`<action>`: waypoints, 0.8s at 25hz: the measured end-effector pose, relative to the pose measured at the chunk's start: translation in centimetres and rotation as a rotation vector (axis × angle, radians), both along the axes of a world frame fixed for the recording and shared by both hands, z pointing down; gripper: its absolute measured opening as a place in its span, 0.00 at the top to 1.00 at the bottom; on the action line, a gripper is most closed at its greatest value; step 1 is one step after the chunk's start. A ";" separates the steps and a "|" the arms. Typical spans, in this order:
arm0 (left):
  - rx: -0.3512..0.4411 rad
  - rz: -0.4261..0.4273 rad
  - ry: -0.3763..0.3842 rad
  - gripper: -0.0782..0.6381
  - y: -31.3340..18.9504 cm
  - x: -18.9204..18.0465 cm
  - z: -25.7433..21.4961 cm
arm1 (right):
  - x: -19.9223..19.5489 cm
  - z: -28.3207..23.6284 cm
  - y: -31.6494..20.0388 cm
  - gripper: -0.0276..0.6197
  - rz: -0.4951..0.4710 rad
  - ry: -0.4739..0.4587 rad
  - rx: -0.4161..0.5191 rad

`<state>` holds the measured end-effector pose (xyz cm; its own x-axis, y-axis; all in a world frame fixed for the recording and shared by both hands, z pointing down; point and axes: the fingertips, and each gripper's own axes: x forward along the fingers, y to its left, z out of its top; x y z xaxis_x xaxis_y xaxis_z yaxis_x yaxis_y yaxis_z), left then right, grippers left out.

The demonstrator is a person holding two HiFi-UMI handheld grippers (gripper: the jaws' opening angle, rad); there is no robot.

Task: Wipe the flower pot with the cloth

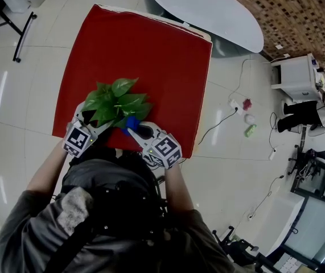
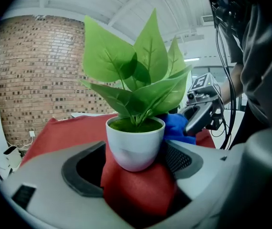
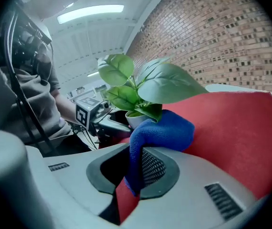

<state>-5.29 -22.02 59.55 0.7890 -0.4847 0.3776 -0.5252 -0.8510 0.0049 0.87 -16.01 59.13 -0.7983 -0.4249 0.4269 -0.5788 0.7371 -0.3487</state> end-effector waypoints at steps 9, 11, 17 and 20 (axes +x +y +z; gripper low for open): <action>-0.070 -0.145 0.037 0.31 0.5 -3.4 0.3 | 6.3 -1.6 -1.1 0.86 0.230 0.007 0.036; -0.059 -0.178 0.044 0.32 1.2 -4.4 -0.3 | 6.8 -2.3 -0.6 0.86 0.248 0.017 0.066; 0.070 -0.262 0.017 0.40 5.8 -4.7 -5.1 | 10.0 -6.2 4.1 0.86 0.352 0.021 0.183; 0.088 -0.300 0.057 0.53 9.1 -4.1 -8.3 | 11.9 -9.8 7.3 0.86 0.435 -0.033 0.234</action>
<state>-9.39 -12.88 51.23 0.6248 -0.7278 0.2827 -0.7537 -0.6567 -0.0252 12.73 -8.69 49.32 -0.5376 -0.8030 0.2571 -0.8414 0.4909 -0.2260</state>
